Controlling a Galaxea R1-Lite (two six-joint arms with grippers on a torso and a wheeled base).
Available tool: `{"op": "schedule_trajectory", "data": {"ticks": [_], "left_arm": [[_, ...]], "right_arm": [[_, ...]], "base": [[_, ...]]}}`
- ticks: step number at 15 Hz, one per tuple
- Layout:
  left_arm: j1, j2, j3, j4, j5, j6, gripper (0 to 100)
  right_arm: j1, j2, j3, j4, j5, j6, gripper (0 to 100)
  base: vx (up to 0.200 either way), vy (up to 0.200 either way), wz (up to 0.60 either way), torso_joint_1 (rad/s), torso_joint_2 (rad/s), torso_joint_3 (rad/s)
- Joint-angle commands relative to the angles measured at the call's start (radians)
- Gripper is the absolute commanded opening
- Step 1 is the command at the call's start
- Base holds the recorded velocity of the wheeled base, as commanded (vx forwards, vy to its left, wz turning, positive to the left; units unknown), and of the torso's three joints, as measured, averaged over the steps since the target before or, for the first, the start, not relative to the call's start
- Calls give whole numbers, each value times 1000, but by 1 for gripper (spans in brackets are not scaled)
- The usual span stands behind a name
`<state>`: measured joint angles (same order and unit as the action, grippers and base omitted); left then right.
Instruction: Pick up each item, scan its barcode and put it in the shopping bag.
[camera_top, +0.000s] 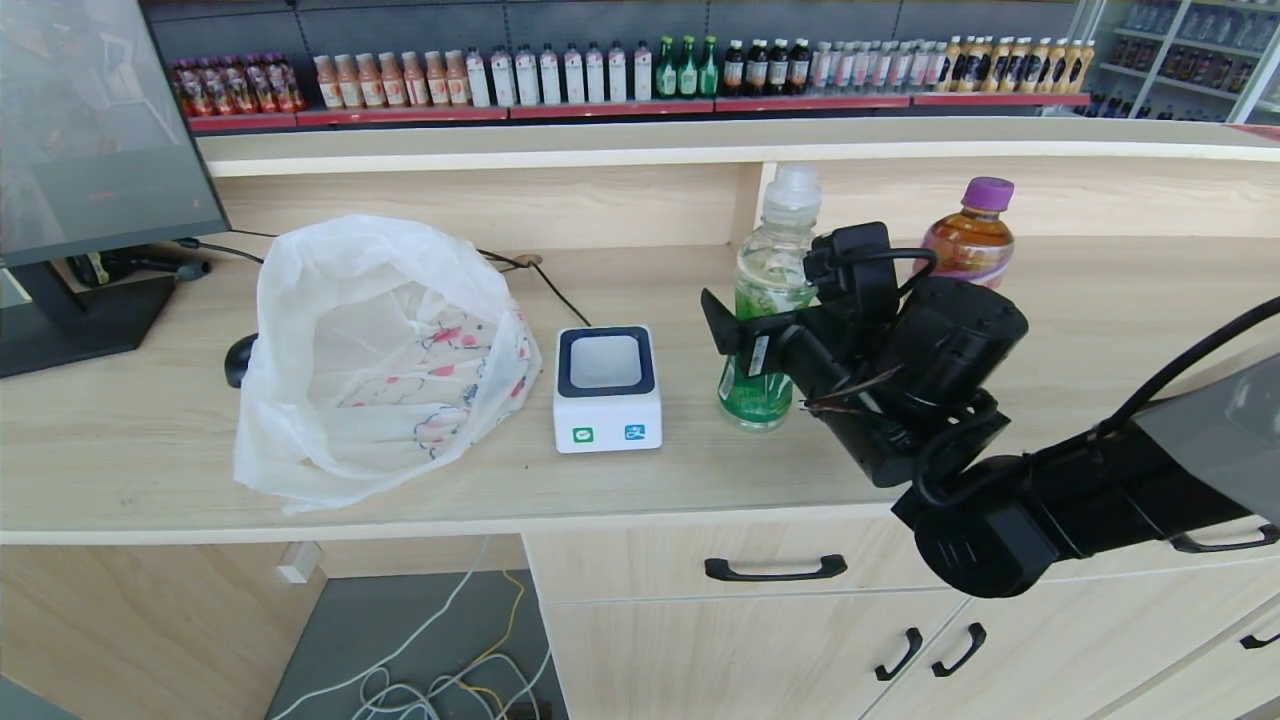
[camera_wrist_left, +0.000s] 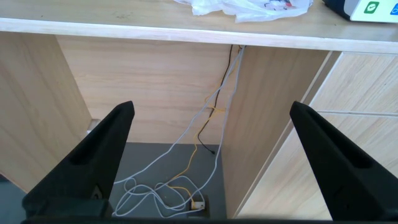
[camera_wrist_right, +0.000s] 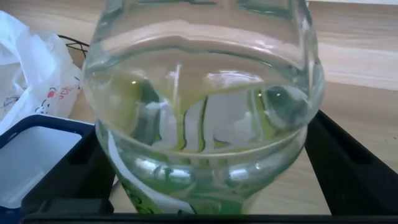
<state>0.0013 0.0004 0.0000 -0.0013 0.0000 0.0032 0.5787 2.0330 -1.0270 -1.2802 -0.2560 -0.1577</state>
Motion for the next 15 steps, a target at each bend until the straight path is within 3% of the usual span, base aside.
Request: {"op": "schedule_trajectory", "data": {"ticks": [1,10,11,15], "left_arm": [[0,0,0,0,0,0,100],[0,0,0,0,0,0,100],[0,0,0,0,0,0,100],[0,0,0,0,0,0,100]], "right_arm": [[-5,4,-4,1,0,0,100],[-5,7,-4,-1,0,0,100],[-5,7,-8,-1,0,0,0],[-5,3,-13,-4,-3,18,0]], "base": [[0,0,0,0,0,0],[0,0,0,0,0,0],[0,0,0,0,0,0],[0,0,0,0,0,0]]}}
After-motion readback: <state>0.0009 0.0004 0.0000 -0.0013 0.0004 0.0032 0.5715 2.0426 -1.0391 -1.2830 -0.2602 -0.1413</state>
